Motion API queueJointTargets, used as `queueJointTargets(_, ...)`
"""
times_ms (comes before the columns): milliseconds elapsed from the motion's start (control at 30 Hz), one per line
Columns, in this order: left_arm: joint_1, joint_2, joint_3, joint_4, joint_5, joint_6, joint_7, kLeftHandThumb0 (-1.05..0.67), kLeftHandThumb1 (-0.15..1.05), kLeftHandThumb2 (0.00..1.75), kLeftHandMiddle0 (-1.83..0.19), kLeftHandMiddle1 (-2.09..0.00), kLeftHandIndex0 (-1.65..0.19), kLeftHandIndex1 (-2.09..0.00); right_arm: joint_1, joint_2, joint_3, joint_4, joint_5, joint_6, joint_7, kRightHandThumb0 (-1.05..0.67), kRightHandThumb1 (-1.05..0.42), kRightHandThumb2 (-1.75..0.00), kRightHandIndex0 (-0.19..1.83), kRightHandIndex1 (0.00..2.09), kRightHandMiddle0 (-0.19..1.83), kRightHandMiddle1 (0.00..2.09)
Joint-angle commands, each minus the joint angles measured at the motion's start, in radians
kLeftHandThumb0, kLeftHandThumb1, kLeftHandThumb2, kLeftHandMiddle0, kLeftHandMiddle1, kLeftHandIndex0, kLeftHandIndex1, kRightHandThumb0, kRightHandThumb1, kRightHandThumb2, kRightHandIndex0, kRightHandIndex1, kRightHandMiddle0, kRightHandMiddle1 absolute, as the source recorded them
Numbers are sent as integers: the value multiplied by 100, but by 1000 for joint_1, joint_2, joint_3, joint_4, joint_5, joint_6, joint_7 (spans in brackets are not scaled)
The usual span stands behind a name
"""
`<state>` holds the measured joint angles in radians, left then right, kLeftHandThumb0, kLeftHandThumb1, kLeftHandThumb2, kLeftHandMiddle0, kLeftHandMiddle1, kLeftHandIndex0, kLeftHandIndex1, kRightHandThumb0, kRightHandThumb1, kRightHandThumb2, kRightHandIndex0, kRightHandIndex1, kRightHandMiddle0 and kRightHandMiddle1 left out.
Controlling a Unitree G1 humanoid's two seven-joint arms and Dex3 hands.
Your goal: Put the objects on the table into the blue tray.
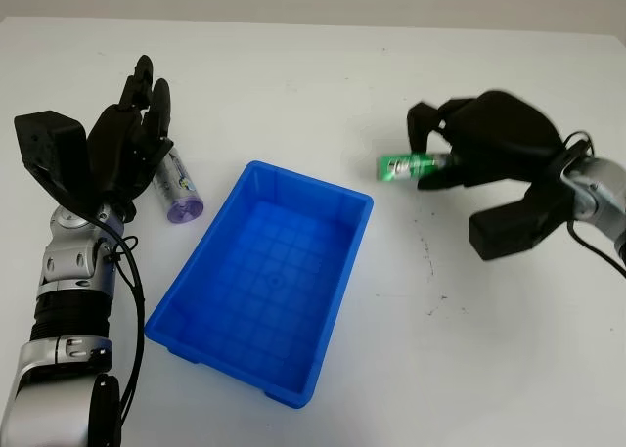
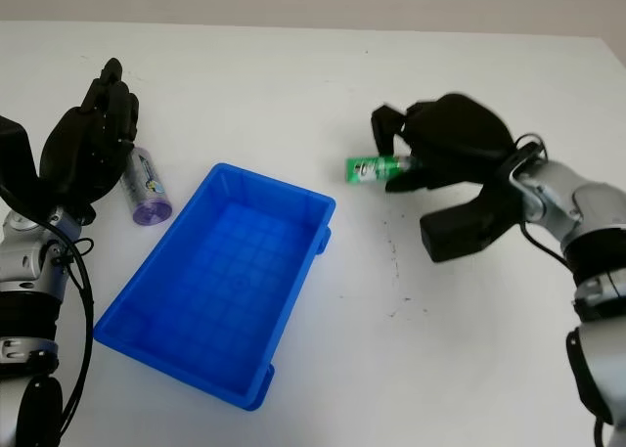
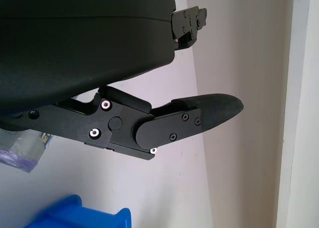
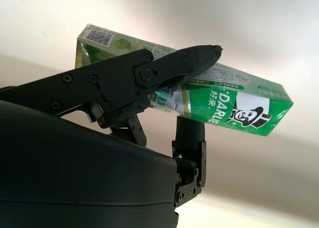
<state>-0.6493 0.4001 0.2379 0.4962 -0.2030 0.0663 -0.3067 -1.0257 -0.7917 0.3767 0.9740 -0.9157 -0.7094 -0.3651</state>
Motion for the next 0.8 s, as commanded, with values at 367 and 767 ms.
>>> queueJointTargets(367,-12,5,-2,-8,4,3,8,-74,105,64,19,0,19,0,-24,136,-15,-202,174,-169,3,-43,-105,-10,119,209,94,209)
queueJointTargets(767,-18,-7,-4,19,3,-23,14,-74,105,63,19,0,19,0,74,259,-29,-451,621,-219,475,-49,-105,-27,126,209,91,209)
